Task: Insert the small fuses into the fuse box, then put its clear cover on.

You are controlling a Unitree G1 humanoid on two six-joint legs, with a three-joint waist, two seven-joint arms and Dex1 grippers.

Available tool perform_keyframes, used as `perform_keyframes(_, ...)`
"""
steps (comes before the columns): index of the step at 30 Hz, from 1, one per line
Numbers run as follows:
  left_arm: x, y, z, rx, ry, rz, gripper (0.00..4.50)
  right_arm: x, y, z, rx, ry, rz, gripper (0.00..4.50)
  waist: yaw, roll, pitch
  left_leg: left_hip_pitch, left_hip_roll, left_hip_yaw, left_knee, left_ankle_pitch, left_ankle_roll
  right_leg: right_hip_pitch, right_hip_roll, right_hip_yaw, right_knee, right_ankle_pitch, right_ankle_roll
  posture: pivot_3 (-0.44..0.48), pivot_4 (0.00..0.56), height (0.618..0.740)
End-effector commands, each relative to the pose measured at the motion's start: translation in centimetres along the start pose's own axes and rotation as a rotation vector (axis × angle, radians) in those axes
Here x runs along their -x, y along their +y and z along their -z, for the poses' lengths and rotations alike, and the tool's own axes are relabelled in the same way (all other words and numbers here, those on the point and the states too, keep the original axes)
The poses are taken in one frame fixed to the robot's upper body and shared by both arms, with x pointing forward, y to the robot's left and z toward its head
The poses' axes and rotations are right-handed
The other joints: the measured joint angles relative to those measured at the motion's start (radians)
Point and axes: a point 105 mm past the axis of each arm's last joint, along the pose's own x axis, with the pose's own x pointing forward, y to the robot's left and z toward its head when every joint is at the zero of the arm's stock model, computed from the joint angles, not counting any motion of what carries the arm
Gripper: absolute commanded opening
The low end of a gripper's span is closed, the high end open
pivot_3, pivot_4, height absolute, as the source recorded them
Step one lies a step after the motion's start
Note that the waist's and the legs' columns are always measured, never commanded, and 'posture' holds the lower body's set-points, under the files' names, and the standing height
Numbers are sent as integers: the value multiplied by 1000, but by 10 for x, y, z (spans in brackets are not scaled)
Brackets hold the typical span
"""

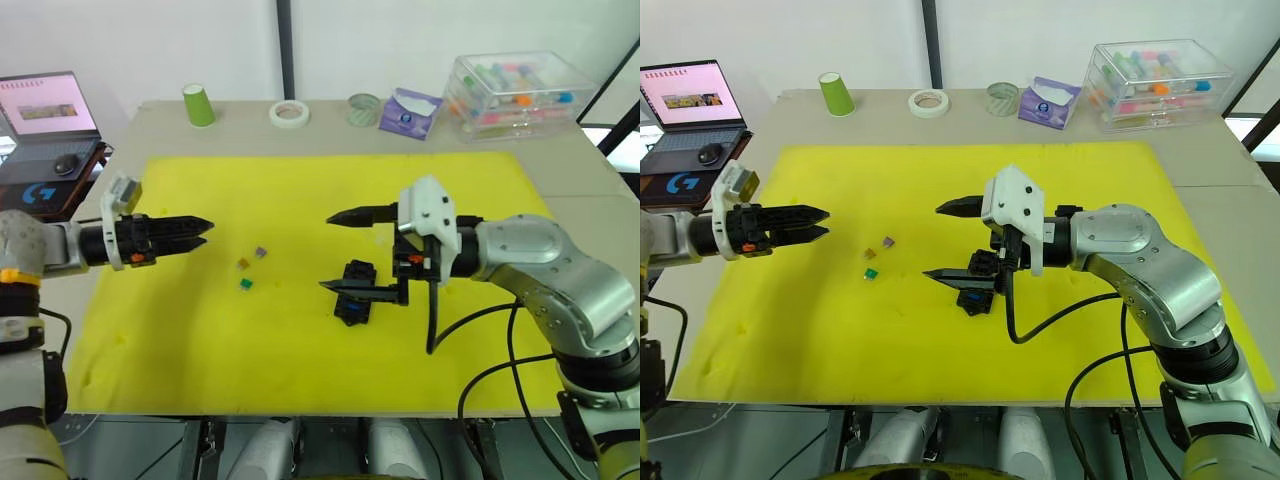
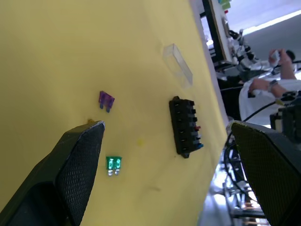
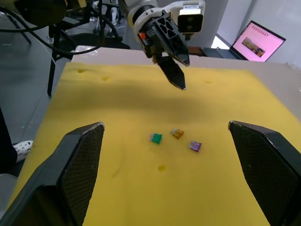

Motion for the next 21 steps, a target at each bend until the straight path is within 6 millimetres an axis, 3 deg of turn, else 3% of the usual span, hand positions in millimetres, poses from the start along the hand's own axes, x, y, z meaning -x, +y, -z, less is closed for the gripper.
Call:
perform_keyframes(1,-3,4,-4,20,-3,-3,4500,3,-3,-9,35,-32,30,4474,0,0,0,0,0,0,0,0,0,0,0,0,0,0,0,0,150,740)
perform_keyframes(9,-21,23,13,62,69,-13,4500,6,-2,-9,37,-33,37,4474,1,0,0,-1,0,0,1,0,0,0,0,1,0,0,0,0,150,740)
perform_keyframes(21,-49,38,20,91,104,-11,4500,7,-8,-11,40,-25,70,4474,3,0,0,-1,0,1,1,0,0,0,0,1,0,0,0,0,150,740)
